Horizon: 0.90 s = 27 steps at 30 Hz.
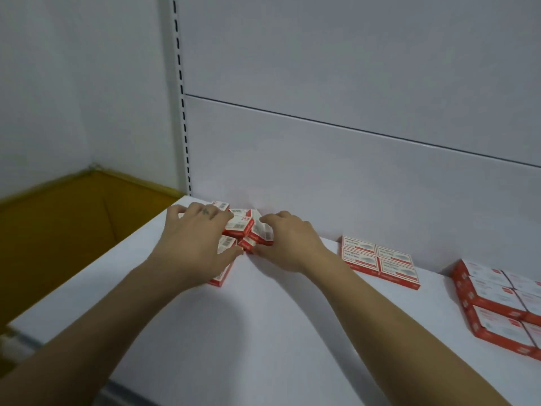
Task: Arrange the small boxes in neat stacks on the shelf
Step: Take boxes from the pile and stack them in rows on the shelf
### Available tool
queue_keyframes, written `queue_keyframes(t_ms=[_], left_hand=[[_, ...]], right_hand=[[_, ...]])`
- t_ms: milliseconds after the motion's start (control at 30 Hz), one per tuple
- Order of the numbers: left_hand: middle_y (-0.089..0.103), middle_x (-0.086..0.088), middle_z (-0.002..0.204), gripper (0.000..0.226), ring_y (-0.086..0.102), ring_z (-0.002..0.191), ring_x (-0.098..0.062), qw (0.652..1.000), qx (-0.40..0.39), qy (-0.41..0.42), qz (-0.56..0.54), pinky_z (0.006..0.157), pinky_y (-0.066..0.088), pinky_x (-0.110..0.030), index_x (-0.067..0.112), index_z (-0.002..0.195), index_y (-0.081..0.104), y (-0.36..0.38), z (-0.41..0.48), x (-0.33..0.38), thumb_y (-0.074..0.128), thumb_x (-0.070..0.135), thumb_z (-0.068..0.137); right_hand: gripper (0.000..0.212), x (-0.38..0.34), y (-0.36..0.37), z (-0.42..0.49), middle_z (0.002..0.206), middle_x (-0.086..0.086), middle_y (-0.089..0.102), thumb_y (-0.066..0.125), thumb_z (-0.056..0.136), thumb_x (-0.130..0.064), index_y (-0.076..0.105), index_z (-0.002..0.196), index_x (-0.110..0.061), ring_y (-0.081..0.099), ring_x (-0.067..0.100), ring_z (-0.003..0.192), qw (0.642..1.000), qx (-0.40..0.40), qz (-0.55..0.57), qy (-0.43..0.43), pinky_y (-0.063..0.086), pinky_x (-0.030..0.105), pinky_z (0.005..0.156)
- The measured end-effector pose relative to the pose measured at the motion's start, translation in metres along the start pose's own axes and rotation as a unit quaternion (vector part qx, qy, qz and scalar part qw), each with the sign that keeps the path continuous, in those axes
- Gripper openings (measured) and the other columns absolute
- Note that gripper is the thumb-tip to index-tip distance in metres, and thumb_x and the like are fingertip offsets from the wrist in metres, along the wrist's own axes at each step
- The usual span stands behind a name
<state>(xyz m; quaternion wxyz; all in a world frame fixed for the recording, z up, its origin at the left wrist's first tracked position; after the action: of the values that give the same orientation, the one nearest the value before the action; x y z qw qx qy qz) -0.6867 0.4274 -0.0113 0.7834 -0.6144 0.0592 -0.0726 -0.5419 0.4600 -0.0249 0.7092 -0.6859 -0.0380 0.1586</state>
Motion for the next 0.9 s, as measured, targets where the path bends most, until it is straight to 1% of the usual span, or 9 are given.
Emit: queue_keyframes(t_ms=[133,233,300,467,533,633,733,833,900], left_hand=[[0.037,0.006,0.149,0.065,0.03,0.136,-0.018,1.0,-0.001,-0.017,0.006,0.111,0.016,-0.047,0.033,0.144,0.025,0.002,-0.008,-0.014,0.034,0.066,0.089],[0.037,0.006,0.148,0.067,0.03,0.136,-0.017,0.999,-0.001,-0.032,0.001,0.111,0.015,-0.047,0.033,0.144,0.026,0.005,-0.01,-0.02,0.034,0.068,0.088],[0.036,0.006,0.149,0.067,0.03,0.136,-0.017,0.999,-0.008,-0.039,-0.001,0.113,0.015,-0.047,0.033,0.144,0.026,0.006,-0.01,-0.023,0.034,0.069,0.087],[0.036,0.007,0.149,0.066,0.029,0.137,-0.016,0.999,0.001,-0.037,-0.015,0.113,0.014,-0.046,0.032,0.145,0.024,0.006,-0.009,-0.023,0.035,0.066,0.089],[0.036,0.006,0.149,0.065,0.029,0.137,-0.016,0.999,0.008,-0.034,-0.028,0.112,0.013,-0.045,0.033,0.145,0.022,0.006,-0.006,-0.02,0.036,0.064,0.09],[0.036,0.006,0.149,0.066,0.03,0.136,-0.018,0.999,0.015,-0.02,-0.044,0.111,0.014,-0.045,0.033,0.145,0.021,0.004,0.002,-0.01,0.039,0.062,0.09],[0.034,0.006,0.15,0.068,0.029,0.137,-0.019,0.998,0.013,-0.002,-0.061,0.112,0.015,-0.046,0.034,0.145,0.019,0.005,0.012,0.007,0.043,0.062,0.089],[0.038,0.007,0.146,0.065,0.031,0.133,-0.018,0.994,0.028,0.035,-0.097,0.112,0.016,-0.045,0.035,0.143,0.022,0.003,0.023,0.032,0.048,0.059,0.089],[0.041,0.007,0.144,0.066,0.033,0.131,-0.017,0.99,0.048,0.067,-0.116,0.108,0.017,-0.042,0.033,0.144,0.023,0.0,0.03,0.051,0.049,0.057,0.089]], right_hand=[[0.061,-0.012,-0.001,0.014,0.118,0.003,0.057,0.061,0.078,-0.062,0.053,0.127,-0.027,0.055,0.023,0.105,0.999,0.012,0.037,0.0,0.042,0.036,0.086],[0.06,-0.022,-0.002,0.022,0.112,0.001,0.06,0.062,0.077,-0.064,0.055,0.123,-0.026,0.055,0.022,0.101,0.999,0.038,0.02,-0.013,0.044,0.035,0.083],[0.053,-0.027,-0.003,0.026,0.11,0.001,0.061,0.064,0.079,-0.057,0.057,0.12,-0.024,0.056,0.021,0.1,0.999,0.044,0.009,-0.025,0.044,0.035,0.082],[0.033,-0.031,-0.002,0.031,0.097,0.001,0.059,0.068,0.082,-0.04,0.066,0.105,-0.017,0.056,0.019,0.089,0.997,0.054,0.042,-0.032,0.044,0.029,0.069],[0.032,-0.029,-0.005,0.029,0.1,0.001,0.058,0.068,0.083,-0.035,0.066,0.109,-0.017,0.055,0.019,0.091,0.995,0.066,0.066,-0.036,0.042,0.028,0.071],[0.038,-0.015,-0.014,0.021,0.111,0.001,0.059,0.068,0.083,-0.02,0.064,0.12,-0.017,0.058,0.019,0.099,0.988,0.096,0.113,-0.034,0.044,0.026,0.082],[0.046,0.013,-0.025,0.008,0.114,-0.003,0.061,0.074,0.079,-0.012,0.063,0.123,-0.019,0.06,0.016,0.099,0.978,0.13,0.163,0.002,0.046,0.027,0.089],[0.047,0.044,-0.035,-0.013,0.113,-0.006,0.063,0.077,0.076,-0.007,0.066,0.12,-0.019,0.063,0.01,0.09,0.965,0.153,0.211,0.041,0.05,0.024,0.088],[0.047,0.063,-0.041,-0.03,0.111,-0.007,0.065,0.078,0.074,-0.003,0.067,0.117,-0.019,0.065,0.007,0.087,0.953,0.167,0.244,0.063,0.05,0.014,0.081]])
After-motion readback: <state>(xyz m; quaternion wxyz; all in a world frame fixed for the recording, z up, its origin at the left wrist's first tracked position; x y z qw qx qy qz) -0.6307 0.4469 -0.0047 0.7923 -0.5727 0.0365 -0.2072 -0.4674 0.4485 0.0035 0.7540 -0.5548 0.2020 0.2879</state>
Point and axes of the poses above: each hand's wrist, its own z-axis towards the middle knuckle, its own y-axis out of the palm, x = y × z, the point moved 6 cm from there along z, towards the middle knuckle
